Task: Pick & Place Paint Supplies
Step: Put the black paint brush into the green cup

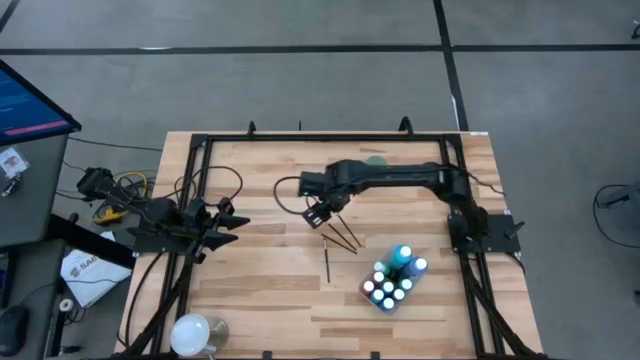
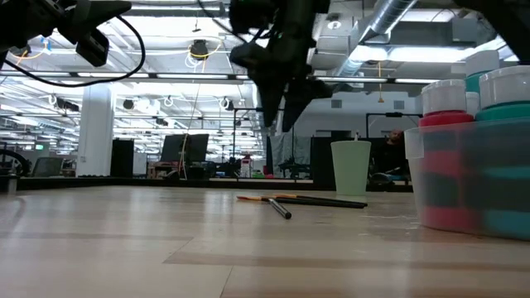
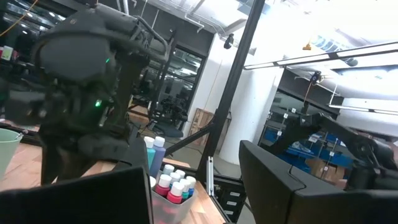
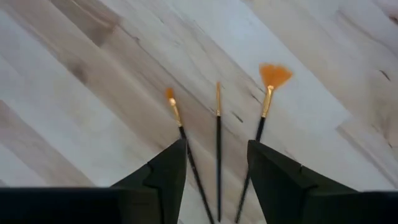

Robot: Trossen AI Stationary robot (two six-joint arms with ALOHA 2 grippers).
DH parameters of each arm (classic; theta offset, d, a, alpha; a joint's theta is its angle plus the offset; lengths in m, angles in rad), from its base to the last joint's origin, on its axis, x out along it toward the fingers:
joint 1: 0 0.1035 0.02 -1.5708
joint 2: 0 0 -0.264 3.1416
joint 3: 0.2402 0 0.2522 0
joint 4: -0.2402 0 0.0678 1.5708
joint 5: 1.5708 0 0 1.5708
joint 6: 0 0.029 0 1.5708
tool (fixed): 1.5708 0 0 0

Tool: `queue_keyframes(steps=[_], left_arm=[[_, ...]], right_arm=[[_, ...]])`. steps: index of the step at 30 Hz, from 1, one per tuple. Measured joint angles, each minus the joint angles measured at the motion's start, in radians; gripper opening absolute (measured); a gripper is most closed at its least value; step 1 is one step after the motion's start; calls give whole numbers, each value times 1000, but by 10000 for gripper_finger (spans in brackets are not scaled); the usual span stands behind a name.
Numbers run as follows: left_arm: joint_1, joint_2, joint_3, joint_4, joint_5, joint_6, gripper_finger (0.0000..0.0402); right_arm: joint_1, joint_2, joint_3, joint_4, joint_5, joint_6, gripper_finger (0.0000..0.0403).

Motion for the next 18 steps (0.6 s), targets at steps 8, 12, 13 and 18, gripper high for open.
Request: queue_keyframes(steps=[8,12,13,18], left_arm=[[0,0,0,0,0,0,132],[0,0,0,0,0,0,132],[0,0,0,0,0,0,132],[0,0,0,0,0,0,132]], right_arm=[[-27,121,84,-83,9,-32,212],[-48,144,85,-75,26,-53,238],[-54,145,83,-77,26,-61,240],[-81,142,85,-41,56,-74,234]])
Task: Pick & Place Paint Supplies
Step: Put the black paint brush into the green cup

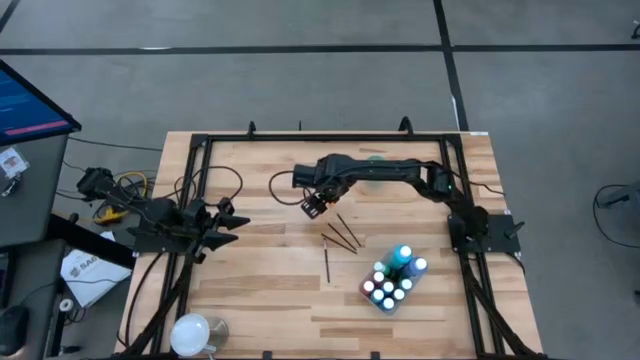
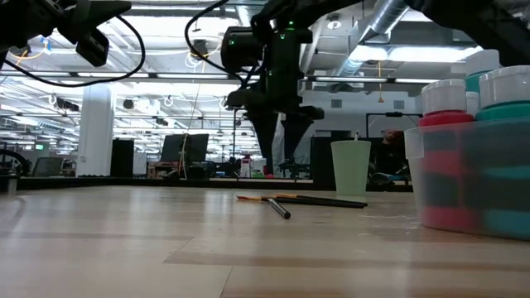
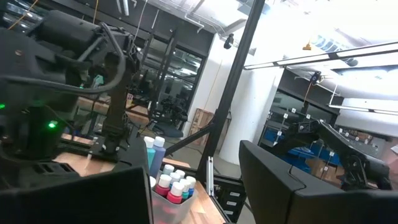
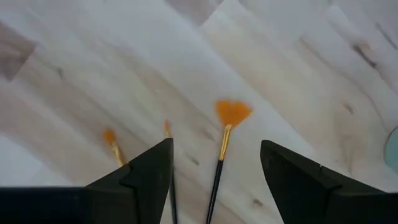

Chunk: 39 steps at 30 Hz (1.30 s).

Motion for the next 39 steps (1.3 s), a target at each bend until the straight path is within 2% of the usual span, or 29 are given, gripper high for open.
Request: queue_keyframes(steps=[8,15,17,23,29,34,39], left_arm=[[0,0,0,0,0,0,132],[0,2,0,1,0,0,132],[0,4,0,0,0,0,132],[0,7,0,2,-2,0,132],[0,11,0,1,-2,0,132],[0,13,0,3,-3,0,132],[0,13,0,4,-3,0,132]], right_arm=[[0,23,2,50,7,-20,218],[-3,75,-3,16,4,-34,225],[-6,89,1,57,6,-36,228],[-16,115,-4,-4,-8,-68,221],[-28,114,-41,14,-9,-90,211],[-46,104,-95,49,-89,-131,203],[-48,103,-118,79,-92,-126,190]])
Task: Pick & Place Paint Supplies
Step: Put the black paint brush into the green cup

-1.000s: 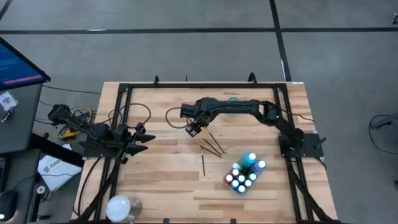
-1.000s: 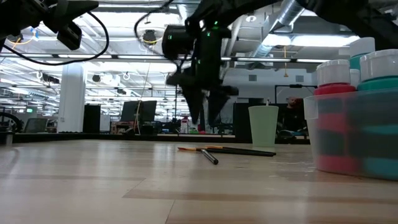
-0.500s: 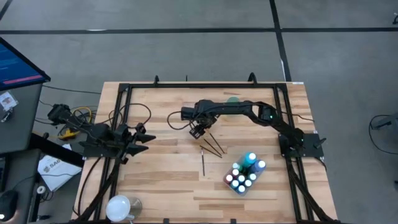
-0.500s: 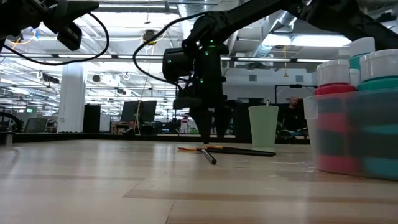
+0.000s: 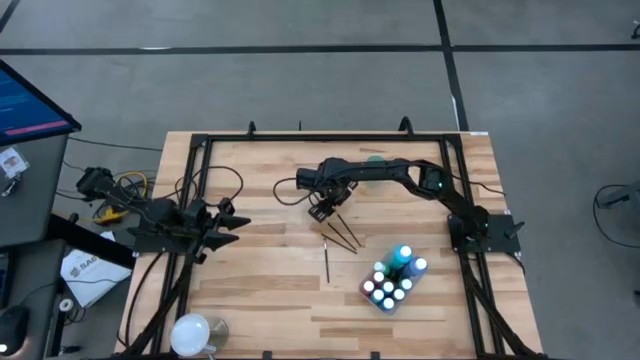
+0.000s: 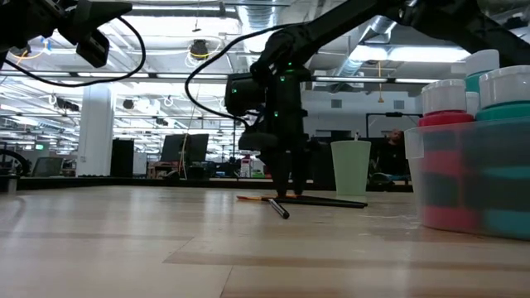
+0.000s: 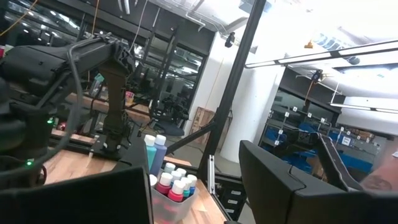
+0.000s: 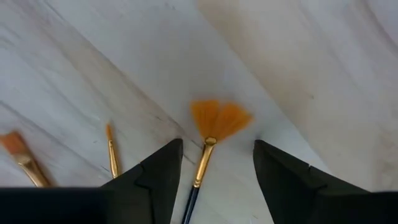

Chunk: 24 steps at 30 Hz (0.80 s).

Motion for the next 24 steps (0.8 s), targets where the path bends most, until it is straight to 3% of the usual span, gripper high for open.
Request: queue_keyframes(steps=[3,12,24], left_arm=[[0,0,0,1,0,0,132],[0,0,0,3,0,0,132],[0,0,0,3,0,0,132]], right_arm=[[0,1,-1,9,8,25,159],[-3,3,-2,30,4,40,12],[2,-40,-9,81,61,40,0]])
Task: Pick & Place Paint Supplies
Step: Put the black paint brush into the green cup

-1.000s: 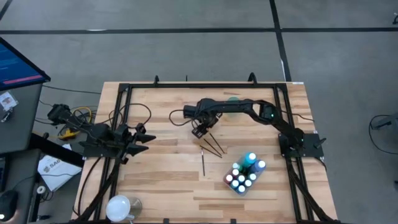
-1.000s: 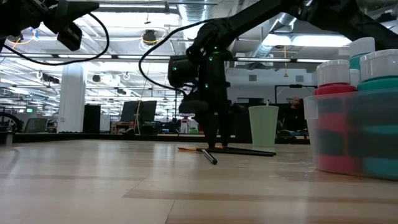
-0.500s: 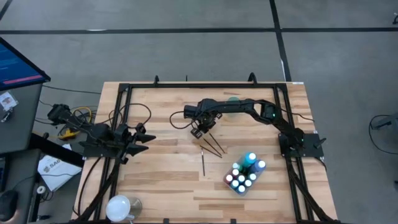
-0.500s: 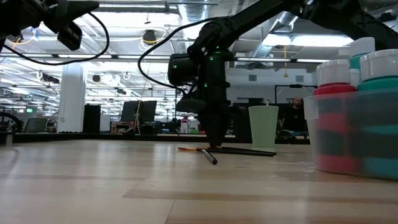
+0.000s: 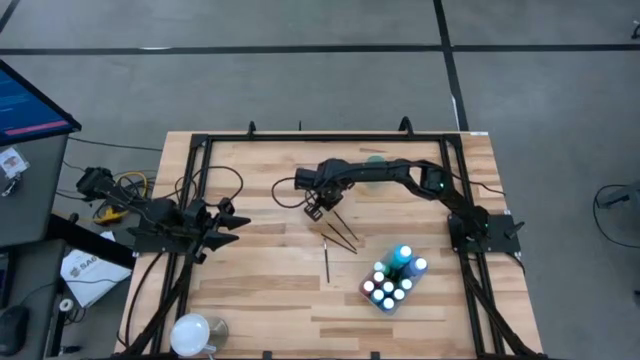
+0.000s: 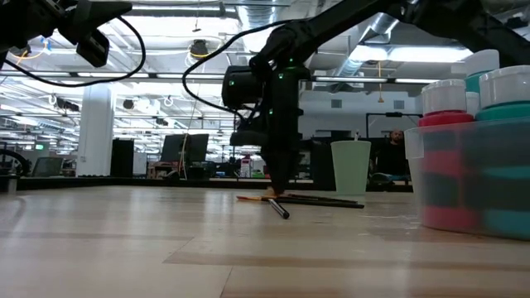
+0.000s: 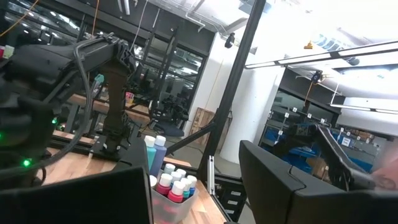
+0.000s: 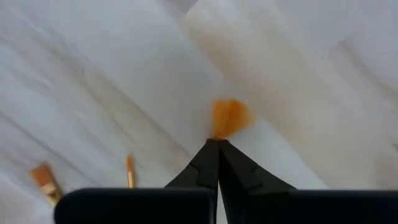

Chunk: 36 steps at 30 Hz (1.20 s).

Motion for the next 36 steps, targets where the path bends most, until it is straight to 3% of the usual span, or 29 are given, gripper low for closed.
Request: queue_keyframes(steps=[11,24,28,36], left_arm=[[0,0,0,0,0,0,132],[0,0,0,0,0,0,132],[0,0,0,0,0,0,132],[0,0,0,0,0,0,132]], right_arm=[[11,-150,2,82,59,-2,0],[-4,-528,4,108,357,-98,0],[-12,-600,5,86,382,-126,0],[-21,-686,5,-55,532,-142,0]])
